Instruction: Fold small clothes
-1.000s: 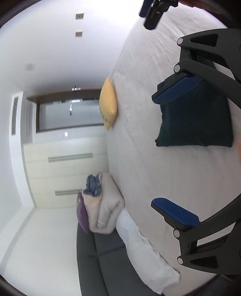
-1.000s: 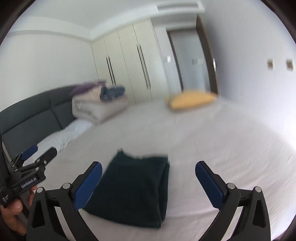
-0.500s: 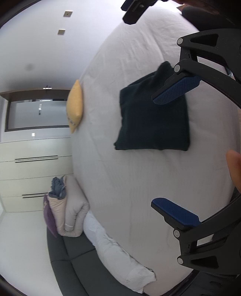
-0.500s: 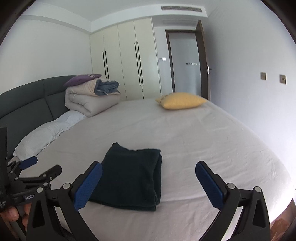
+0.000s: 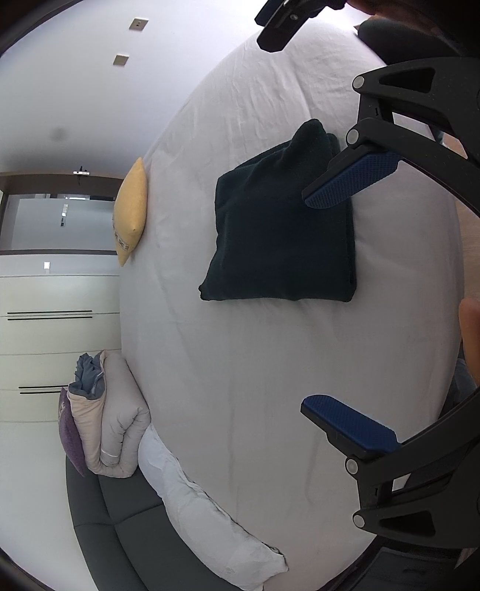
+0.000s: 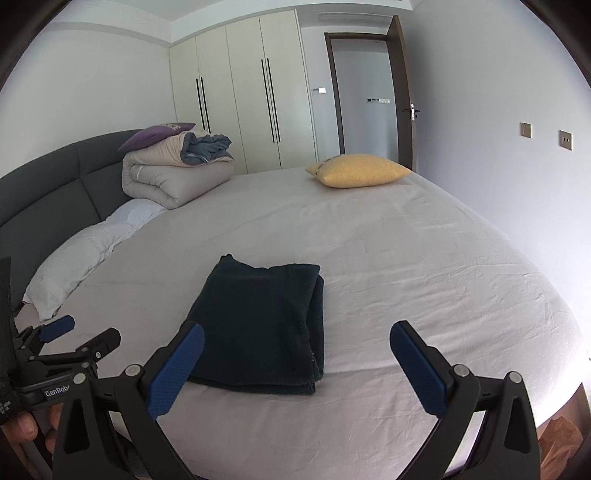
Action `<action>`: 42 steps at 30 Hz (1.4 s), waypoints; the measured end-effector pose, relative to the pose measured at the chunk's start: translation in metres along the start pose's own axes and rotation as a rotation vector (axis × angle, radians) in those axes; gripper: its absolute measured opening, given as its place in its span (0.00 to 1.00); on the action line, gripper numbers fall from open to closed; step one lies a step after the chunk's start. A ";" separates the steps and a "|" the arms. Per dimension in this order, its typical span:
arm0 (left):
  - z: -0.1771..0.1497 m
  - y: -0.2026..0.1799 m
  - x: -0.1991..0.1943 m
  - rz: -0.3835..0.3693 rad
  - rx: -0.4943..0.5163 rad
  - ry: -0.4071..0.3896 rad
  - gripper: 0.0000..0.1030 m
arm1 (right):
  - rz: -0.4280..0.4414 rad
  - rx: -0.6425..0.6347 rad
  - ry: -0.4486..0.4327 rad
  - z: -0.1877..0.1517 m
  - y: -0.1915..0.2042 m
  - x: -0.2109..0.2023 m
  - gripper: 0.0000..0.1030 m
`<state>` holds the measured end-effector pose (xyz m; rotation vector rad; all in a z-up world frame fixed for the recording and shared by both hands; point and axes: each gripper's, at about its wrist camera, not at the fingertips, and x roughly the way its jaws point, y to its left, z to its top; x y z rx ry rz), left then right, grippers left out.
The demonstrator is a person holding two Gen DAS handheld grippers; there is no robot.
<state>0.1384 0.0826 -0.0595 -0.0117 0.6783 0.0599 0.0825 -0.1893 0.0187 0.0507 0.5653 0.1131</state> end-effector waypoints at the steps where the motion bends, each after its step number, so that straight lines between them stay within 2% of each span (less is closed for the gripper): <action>1: 0.002 0.001 -0.002 0.000 0.000 -0.001 1.00 | 0.000 -0.001 0.003 0.000 0.000 0.000 1.00; 13: -0.002 -0.003 0.005 0.001 -0.001 0.018 1.00 | 0.012 -0.045 0.034 -0.010 0.014 0.004 1.00; 42: -0.009 0.000 0.022 0.006 -0.031 0.051 1.00 | 0.011 -0.042 0.072 -0.019 0.015 0.013 1.00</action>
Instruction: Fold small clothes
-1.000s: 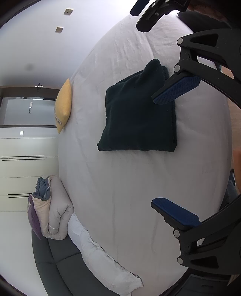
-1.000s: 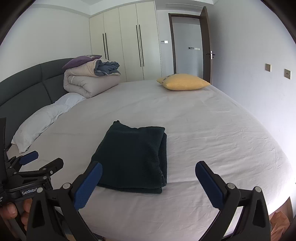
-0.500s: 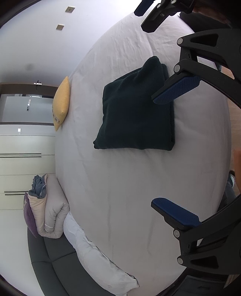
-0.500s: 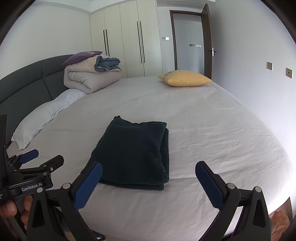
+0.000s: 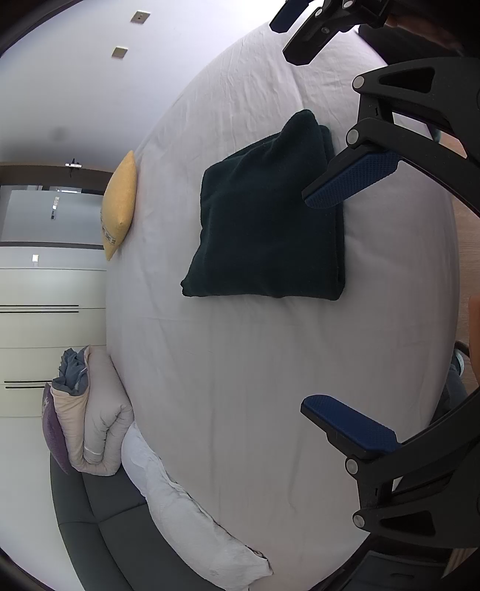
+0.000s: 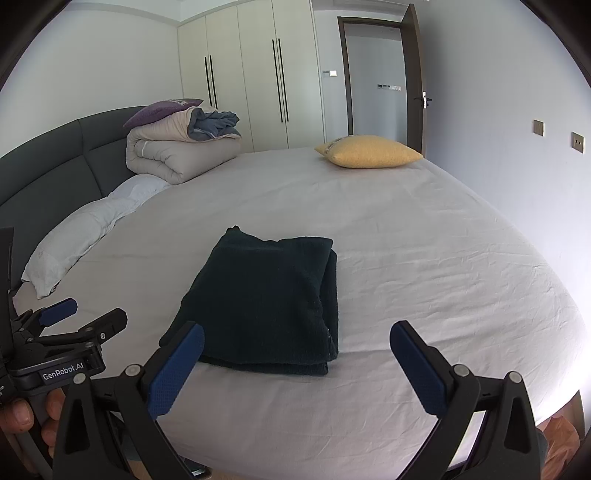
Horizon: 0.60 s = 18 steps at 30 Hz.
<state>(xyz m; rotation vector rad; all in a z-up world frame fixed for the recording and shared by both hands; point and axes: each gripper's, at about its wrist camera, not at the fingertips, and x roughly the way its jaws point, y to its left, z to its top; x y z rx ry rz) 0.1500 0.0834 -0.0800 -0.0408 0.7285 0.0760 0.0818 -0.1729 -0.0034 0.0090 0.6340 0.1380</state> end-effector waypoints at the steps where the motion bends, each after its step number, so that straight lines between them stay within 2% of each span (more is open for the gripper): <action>1: 0.000 0.000 0.000 0.000 0.000 0.001 1.00 | 0.000 0.000 0.000 0.000 0.000 0.000 1.00; 18: -0.003 0.000 0.002 -0.003 0.000 0.007 1.00 | 0.003 -0.001 0.004 -0.005 0.000 0.002 1.00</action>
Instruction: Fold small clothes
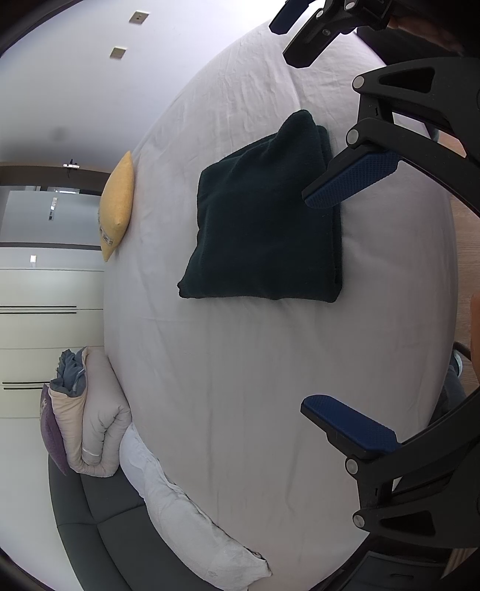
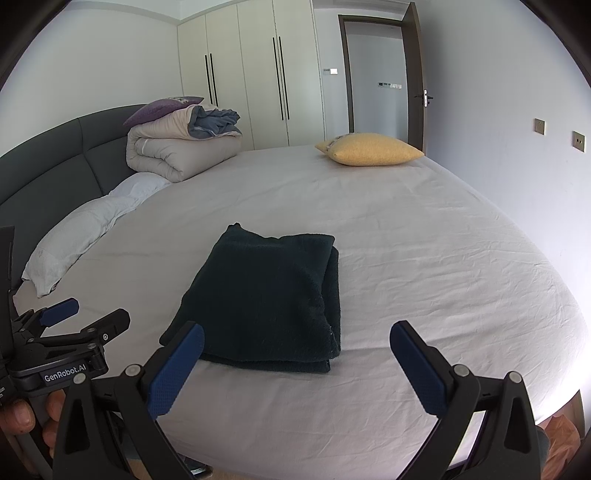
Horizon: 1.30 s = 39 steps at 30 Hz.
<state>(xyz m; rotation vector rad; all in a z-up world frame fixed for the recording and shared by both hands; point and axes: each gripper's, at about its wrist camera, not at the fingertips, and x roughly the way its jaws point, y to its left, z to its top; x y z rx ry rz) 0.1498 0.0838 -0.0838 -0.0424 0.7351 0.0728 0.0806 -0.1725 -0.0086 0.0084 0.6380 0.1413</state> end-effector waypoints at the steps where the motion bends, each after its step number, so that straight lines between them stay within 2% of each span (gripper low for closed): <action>1: 0.000 0.000 0.000 0.000 0.001 0.000 1.00 | 0.000 0.000 0.000 0.000 0.000 0.000 1.00; 39: -0.005 0.001 0.004 0.000 -0.005 0.010 1.00 | 0.004 0.000 0.009 -0.004 0.000 0.001 1.00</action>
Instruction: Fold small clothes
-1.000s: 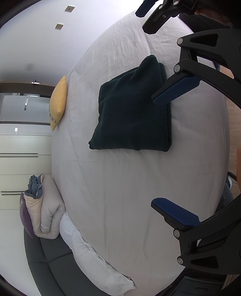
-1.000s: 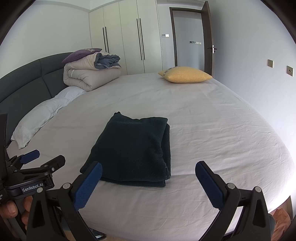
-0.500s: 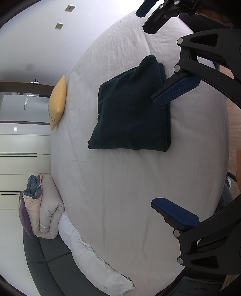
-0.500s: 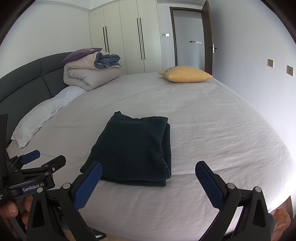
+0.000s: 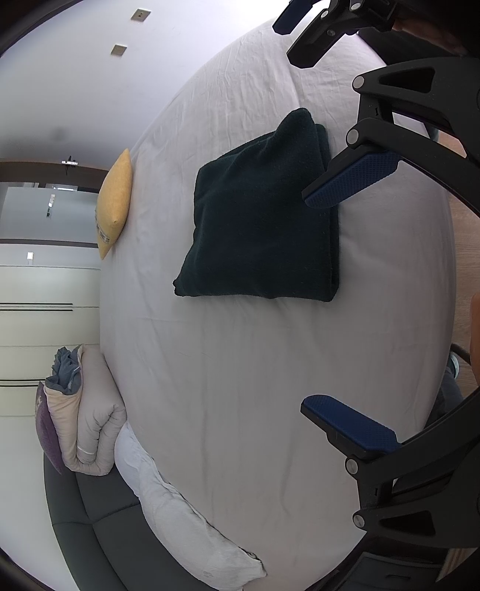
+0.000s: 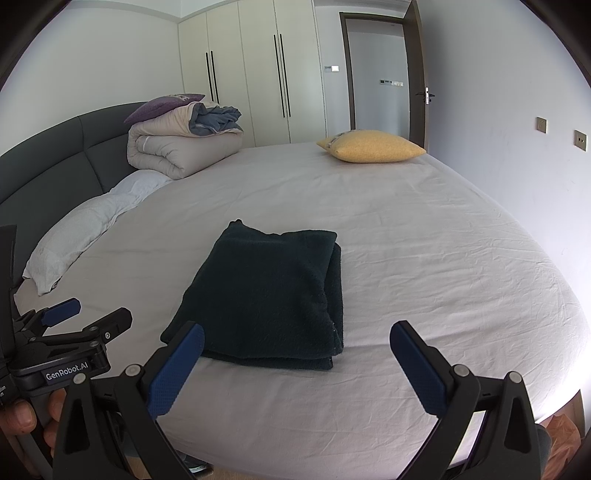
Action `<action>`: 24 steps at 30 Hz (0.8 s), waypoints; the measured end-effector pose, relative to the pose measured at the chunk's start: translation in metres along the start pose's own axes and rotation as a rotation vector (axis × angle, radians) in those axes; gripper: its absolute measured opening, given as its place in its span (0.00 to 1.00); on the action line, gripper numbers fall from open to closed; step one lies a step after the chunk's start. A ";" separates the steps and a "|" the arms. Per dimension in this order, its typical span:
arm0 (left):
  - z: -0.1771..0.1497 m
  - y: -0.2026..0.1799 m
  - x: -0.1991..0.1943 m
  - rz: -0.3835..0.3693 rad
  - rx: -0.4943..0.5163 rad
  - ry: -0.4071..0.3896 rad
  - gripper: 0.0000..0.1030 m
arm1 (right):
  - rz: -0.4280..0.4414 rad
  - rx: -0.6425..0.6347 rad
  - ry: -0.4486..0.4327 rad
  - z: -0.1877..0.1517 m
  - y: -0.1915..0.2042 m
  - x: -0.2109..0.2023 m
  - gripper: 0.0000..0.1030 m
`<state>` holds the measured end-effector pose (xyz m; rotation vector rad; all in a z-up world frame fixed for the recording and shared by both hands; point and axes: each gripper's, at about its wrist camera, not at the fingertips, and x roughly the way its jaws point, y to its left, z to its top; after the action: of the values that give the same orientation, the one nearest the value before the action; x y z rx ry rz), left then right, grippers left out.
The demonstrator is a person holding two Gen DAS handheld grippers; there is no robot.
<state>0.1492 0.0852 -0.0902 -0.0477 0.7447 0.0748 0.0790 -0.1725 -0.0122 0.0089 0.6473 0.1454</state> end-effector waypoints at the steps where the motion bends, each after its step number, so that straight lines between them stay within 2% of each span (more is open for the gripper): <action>1: -0.001 0.000 0.000 0.001 0.000 0.001 1.00 | 0.000 0.000 -0.001 0.001 0.000 0.000 1.00; 24: 0.000 0.003 0.003 -0.001 0.001 0.005 1.00 | 0.013 0.000 0.010 -0.006 0.000 -0.001 1.00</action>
<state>0.1505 0.0885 -0.0923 -0.0468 0.7493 0.0733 0.0743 -0.1729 -0.0162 0.0125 0.6575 0.1582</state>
